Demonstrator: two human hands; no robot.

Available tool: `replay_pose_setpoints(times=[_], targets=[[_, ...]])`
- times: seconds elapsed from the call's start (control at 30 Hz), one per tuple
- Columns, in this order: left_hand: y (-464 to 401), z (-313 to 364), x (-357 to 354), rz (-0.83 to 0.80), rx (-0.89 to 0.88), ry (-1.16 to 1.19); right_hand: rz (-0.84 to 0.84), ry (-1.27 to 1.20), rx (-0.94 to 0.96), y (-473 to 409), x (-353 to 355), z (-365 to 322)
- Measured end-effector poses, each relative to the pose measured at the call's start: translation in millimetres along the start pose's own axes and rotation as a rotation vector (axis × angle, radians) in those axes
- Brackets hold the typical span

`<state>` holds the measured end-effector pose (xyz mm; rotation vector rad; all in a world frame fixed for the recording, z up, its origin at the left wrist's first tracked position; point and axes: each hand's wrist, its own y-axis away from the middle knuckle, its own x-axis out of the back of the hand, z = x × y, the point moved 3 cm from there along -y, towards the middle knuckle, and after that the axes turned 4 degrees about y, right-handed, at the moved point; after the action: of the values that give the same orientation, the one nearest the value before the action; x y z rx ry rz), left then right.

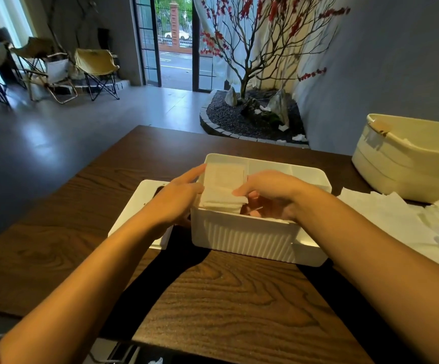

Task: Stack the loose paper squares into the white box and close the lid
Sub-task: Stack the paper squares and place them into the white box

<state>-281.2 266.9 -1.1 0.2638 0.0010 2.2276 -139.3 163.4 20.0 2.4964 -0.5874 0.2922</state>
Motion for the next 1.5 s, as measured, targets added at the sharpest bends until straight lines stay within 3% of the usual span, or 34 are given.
replay_pose_setpoints(times=[0.17, 0.4, 0.57, 0.67, 0.73, 0.87, 1.3, 1.5], targets=[[-0.7, 0.0, 0.2, 0.009, -0.014, 0.003, -0.027, 0.192, -0.025, -6.8, 0.1, 3.0], [-1.7, -2.8, 1.0, 0.046, -0.064, -0.024, 0.062, 0.438, 0.152, -10.2, -4.8, -0.9], [0.2, -4.2, -0.1, 0.070, -0.097, -0.077, 0.265, 0.777, 0.250, -0.3, -4.1, -3.9], [-2.2, -6.4, 0.7, 0.080, -0.088, -0.084, 0.439, 0.876, 0.440, 4.4, -1.1, -10.1], [-2.2, -7.8, 1.6, 0.097, -0.089, -0.107, 0.351, 0.813, 0.574, 9.7, -3.7, -17.1], [-0.7, -8.9, 1.2, 0.124, -0.077, -0.129, 0.076, 0.847, 0.584, 6.9, -12.4, -17.6], [-9.2, -14.5, 0.8, 0.185, -0.109, -0.192, -0.084, 0.953, 0.486, -9.6, -16.3, -24.2], [-12.7, -18.1, 1.5, 0.201, -0.132, -0.246, 0.026, 1.008, 0.534, -18.8, -30.2, -20.6]])
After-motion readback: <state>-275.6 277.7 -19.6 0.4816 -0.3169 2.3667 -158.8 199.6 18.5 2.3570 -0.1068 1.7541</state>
